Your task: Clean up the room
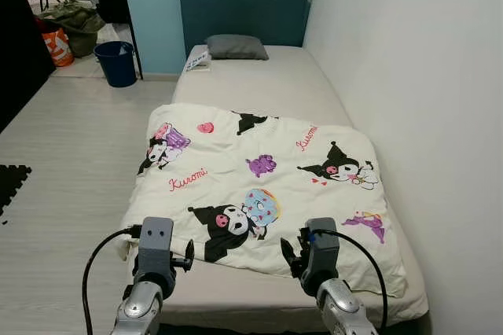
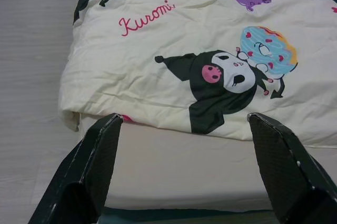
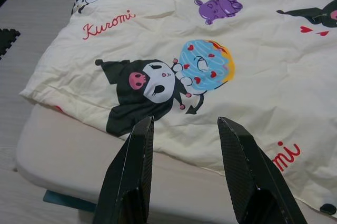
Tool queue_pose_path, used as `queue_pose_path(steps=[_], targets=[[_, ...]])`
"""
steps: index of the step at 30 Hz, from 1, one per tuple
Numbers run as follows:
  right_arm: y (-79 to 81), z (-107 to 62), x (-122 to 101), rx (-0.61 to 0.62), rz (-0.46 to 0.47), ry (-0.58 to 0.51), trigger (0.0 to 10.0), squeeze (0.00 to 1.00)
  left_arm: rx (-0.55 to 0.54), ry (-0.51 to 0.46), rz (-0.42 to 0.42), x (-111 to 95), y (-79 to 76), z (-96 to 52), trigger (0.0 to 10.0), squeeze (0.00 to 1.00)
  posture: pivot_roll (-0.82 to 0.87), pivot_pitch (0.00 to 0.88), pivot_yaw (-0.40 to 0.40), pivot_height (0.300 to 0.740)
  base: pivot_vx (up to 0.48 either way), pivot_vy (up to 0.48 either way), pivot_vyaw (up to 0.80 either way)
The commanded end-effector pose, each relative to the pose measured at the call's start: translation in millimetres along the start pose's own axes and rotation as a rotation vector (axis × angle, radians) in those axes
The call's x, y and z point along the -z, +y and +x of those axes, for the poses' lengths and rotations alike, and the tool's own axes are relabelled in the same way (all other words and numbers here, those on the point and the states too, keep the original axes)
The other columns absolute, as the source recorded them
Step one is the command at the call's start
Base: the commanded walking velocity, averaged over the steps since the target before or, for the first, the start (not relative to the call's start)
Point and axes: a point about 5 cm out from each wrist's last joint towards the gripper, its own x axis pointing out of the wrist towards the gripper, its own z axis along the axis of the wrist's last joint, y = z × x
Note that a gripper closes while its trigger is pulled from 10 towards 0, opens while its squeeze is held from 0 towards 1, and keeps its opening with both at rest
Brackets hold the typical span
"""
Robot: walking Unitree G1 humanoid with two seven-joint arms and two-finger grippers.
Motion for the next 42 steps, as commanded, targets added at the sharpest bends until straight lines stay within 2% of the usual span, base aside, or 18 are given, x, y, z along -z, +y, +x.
queue_pose_path(steps=[1,3,24,30,35,42], targets=[[-0.1,-1.3,2.8,0.004,0.017,0.009,10.0,0.0,-0.008,0.025,0.012,7.3,4.6,-2.9,10.0,0.0,-0.05,0.104,-0.039,0.661,0.0,0.0,0.0],[0.2,-1.4,2.7,0.002,0.018,0.008,10.0,0.0,-0.009,0.027,0.015,7.5,5.0,-2.9,10.0,0.0,-0.05,0.104,-0.039,0.651,0.0,0.0,0.0],[1.4,-0.5,2.0,-0.007,0.008,0.012,10.0,0.0,-0.057,0.027,0.011,7.9,12.0,-3.6,10.0,0.0,-0.05,0.11,-0.044,0.651,0.0,0.0,0.0],[1.6,-0.2,1.6,-0.015,0.004,0.013,10.0,0.0,-0.1,0.012,0.011,5.3,17.7,-4.4,10.0,0.0,-0.05,0.113,-0.049,0.651,0.0,0.0,0.0],[3.9,2.7,0.0,-0.041,0.003,0.021,10.0,0.0,-0.18,-0.002,0.036,4.5,30.0,-6.5,10.0,0.0,-0.04,0.133,-0.057,0.651,0.0,0.0,0.0],[7.8,8.0,-2.9,-0.072,-0.011,0.034,10.0,0.0,-0.187,-0.018,0.037,2.2,34.2,-8.5,10.0,0.0,-0.03,0.154,-0.068,0.632,0.0,0.0,0.0]])
